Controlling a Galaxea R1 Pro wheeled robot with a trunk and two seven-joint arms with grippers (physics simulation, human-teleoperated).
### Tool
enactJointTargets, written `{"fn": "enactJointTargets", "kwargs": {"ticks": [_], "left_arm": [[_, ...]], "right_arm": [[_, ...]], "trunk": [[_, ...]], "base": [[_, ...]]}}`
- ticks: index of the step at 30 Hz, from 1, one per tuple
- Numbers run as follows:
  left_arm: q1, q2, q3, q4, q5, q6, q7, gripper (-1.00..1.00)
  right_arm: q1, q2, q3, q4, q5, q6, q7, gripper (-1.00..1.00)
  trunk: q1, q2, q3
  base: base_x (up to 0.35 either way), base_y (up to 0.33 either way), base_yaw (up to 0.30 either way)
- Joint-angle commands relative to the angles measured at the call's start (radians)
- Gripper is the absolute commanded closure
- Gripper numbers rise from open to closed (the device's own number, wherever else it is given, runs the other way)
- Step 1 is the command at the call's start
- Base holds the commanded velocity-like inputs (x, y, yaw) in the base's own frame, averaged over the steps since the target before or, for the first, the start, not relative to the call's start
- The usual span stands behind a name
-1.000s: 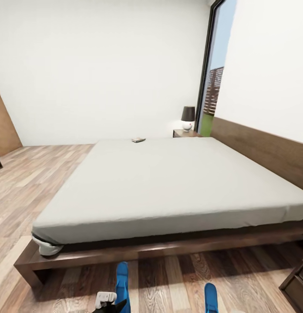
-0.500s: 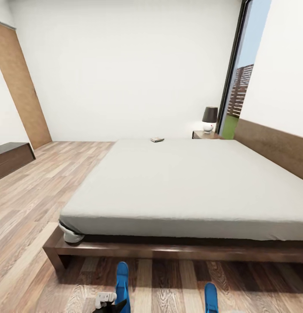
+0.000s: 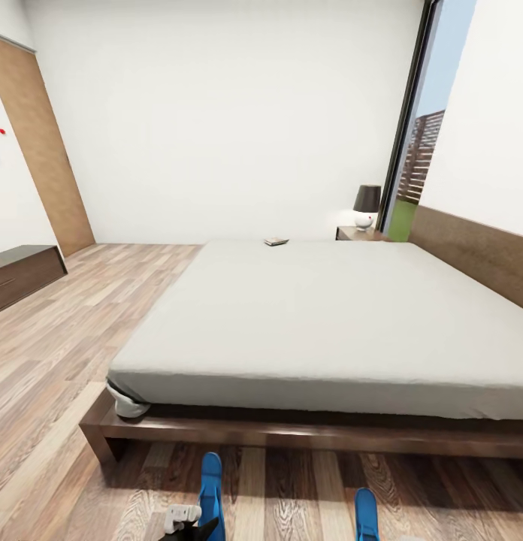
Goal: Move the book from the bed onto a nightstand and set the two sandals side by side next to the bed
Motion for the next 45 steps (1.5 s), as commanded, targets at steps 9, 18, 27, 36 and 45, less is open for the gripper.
{"fn": "enactJointTargets", "kwargs": {"ticks": [9,18,27,36,45], "left_arm": [[-0.001,0.016,0.009,-0.005,-0.003,0.0,-0.006,1.0],[-0.017,0.071,0.008,-0.215,-0.011,0.356,0.325,1.0],[-0.042,0.082,0.006,-0.289,-0.21,0.471,0.64,1.0],[-0.061,0.081,0.006,-0.296,-0.269,0.542,0.676,1.0],[-0.061,0.066,0.005,-0.299,-0.262,0.534,0.674,1.0]], "right_arm": [[0.0,-0.014,-0.079,-0.003,-0.023,0.013,0.013,1.0],[0.0,-0.048,-0.176,-0.003,-0.077,0.016,0.018,1.0],[0.0,-0.052,-0.177,-0.003,-0.077,0.017,0.018,1.0],[0.0,-0.202,-0.176,0.0,-0.112,0.029,0.16,1.0],[-0.001,-0.241,-0.178,-0.032,-0.141,0.271,0.445,1.0]], "trunk": [[0.0,0.0,-0.001],[0.0,0.0,-0.001],[0.0,0.0,-0.001],[0.0,0.0,-0.001],[0.0,0.0,-0.001]], "base": [[0.0,0.0,0.0],[0.0,0.0,0.0],[0.0,0.0,0.0],[0.0,0.0,0.0],[0.0,0.0,0.0]]}}
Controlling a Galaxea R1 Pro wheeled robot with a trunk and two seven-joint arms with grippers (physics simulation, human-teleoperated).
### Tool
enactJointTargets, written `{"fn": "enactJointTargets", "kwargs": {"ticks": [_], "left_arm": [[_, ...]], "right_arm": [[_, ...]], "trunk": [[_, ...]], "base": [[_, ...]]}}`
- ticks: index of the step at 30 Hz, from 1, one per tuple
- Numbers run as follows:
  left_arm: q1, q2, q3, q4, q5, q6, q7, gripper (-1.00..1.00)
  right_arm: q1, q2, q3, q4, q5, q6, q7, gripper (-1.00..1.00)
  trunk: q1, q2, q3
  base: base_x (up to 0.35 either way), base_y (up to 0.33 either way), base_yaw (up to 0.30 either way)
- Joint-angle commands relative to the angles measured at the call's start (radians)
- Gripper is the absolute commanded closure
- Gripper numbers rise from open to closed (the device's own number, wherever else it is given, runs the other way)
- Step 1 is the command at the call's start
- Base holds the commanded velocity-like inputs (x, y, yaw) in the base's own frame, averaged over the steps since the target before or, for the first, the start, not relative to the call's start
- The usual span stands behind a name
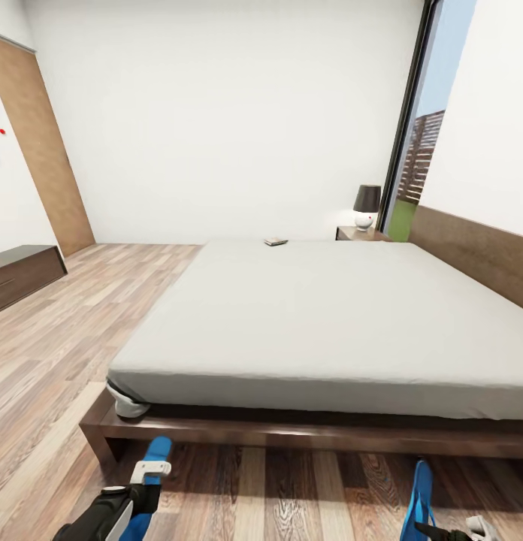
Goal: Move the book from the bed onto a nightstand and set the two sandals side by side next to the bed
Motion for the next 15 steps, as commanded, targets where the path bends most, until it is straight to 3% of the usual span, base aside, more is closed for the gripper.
{"fn": "enactJointTargets", "kwargs": {"ticks": [1,6,10,15], "left_arm": [[0.0,-0.007,0.004,-0.002,-0.005,0.005,-0.006,1.0],[0.0,-0.028,0.003,-0.001,-0.004,0.005,-0.005,1.0],[0.0,-0.03,0.003,0.0,-0.004,0.005,-0.006,1.0],[0.0,-0.031,0.002,0.001,-0.003,0.005,-0.006,1.0]], "right_arm": [[-0.001,0.0,-0.002,-0.017,-0.003,0.034,0.004,1.0],[-0.002,0.0,-0.003,-0.157,-0.004,0.14,0.006,1.0],[-0.002,0.0,-0.003,-0.187,-0.005,0.199,0.007,1.0],[-0.002,0.0,-0.004,-0.193,-0.005,0.208,0.008,1.0]], "trunk": [[0.0,0.0,-0.001],[0.015,-0.028,-0.014],[0.03,-0.056,-0.026],[0.046,-0.084,-0.039]], "base": [[0.0,0.0,0.0],[0.0,0.0,0.0],[0.0,0.0,0.0],[0.0,0.0,0.0]]}}
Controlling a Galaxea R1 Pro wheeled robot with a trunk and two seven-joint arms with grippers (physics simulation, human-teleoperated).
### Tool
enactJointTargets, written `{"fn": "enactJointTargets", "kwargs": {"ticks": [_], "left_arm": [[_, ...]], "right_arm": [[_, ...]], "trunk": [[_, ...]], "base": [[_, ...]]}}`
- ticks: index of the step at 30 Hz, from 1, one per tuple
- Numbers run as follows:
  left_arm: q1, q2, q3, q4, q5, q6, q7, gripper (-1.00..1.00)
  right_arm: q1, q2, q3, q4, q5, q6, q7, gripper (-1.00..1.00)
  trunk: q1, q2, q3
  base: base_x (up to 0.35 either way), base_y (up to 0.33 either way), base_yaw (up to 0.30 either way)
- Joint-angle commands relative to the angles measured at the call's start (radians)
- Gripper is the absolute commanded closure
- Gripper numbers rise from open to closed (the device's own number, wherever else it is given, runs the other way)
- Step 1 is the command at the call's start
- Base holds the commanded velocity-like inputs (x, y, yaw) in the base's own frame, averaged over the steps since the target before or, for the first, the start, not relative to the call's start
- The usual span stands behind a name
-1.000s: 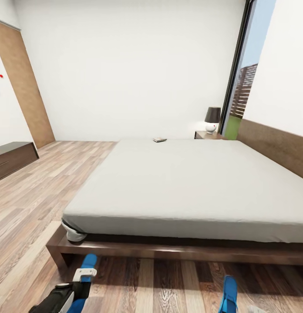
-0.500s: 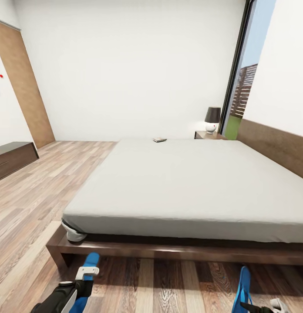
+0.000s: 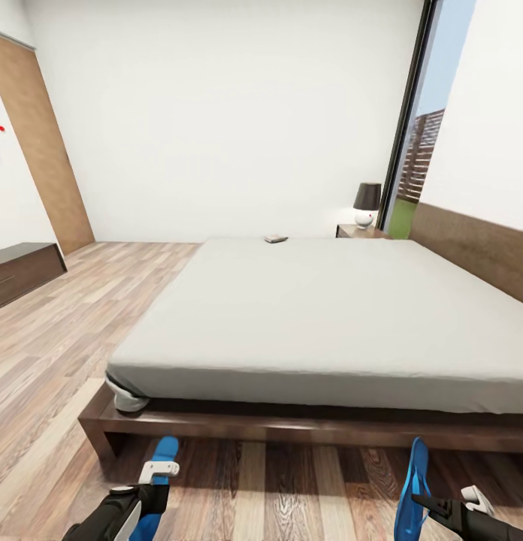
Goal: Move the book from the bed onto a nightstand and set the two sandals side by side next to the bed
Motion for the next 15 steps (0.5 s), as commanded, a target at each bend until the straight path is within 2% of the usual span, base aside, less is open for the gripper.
{"fn": "enactJointTargets", "kwargs": {"ticks": [1,6,15], "left_arm": [[0.0,0.0,0.004,-0.002,-0.004,0.007,-0.006,1.0],[0.0,-0.001,0.004,-0.001,-0.002,0.008,-0.008,1.0],[0.0,-0.021,0.003,0.002,-0.002,0.008,-0.006,1.0]], "right_arm": [[0.0,0.0,-0.001,0.0,-0.004,0.007,0.001,1.0],[-0.001,0.0,-0.002,0.0,-0.004,0.009,0.001,1.0],[0.0,0.0,-0.002,0.0,-0.004,0.009,0.001,1.0]], "trunk": [[0.0,0.0,-0.001],[0.019,-0.035,-0.017],[0.053,-0.098,-0.045]], "base": [[0.0,0.0,0.0],[0.0,0.0,0.0],[0.0,0.0,0.0]]}}
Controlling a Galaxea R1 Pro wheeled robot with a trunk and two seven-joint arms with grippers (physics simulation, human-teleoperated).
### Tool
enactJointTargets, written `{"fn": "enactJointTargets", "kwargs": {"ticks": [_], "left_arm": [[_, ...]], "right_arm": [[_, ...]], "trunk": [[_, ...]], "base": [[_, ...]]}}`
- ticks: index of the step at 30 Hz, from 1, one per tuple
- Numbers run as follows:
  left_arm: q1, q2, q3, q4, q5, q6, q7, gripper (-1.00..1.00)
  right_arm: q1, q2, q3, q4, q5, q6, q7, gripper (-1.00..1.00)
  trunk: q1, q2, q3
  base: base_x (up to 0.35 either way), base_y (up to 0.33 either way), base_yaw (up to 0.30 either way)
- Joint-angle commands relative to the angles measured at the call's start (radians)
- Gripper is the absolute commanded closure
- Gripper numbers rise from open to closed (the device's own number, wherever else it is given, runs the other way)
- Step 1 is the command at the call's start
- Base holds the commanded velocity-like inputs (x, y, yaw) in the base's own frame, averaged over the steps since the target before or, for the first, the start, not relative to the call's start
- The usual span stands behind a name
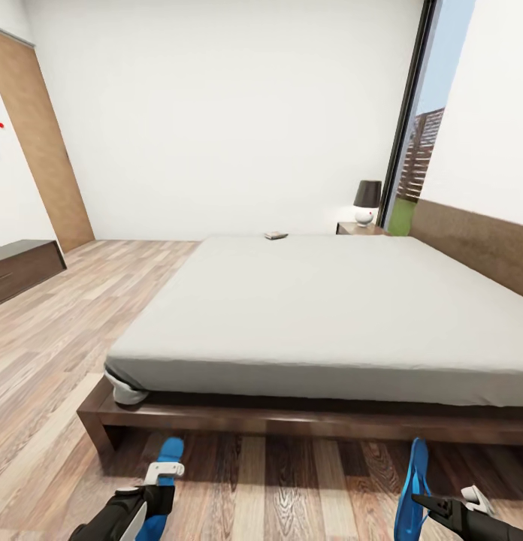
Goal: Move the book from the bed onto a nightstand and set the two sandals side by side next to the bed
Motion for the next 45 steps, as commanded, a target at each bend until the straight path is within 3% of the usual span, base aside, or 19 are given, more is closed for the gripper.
{"fn": "enactJointTargets", "kwargs": {"ticks": [1,15,45], "left_arm": [[0.0,-0.001,0.004,-0.001,-0.004,0.006,-0.006,1.0],[0.0,-0.007,0.005,0.0,-0.004,0.006,-0.008,1.0],[0.0,-0.007,0.008,0.0,-0.002,0.004,-0.008,1.0]], "right_arm": [[0.0,0.0,-0.001,0.0,-0.005,0.008,0.001,1.0],[0.0,-0.001,-0.003,-0.001,-0.005,0.008,0.001,1.0],[0.0,-0.002,-0.003,-0.001,-0.005,0.008,0.001,1.0]], "trunk": [[0.004,-0.008,-0.004],[0.057,-0.106,-0.048],[0.071,-0.113,-0.164]], "base": [[0.0,0.0,0.0],[0.0,0.0,0.0],[0.0,0.0,0.0]]}}
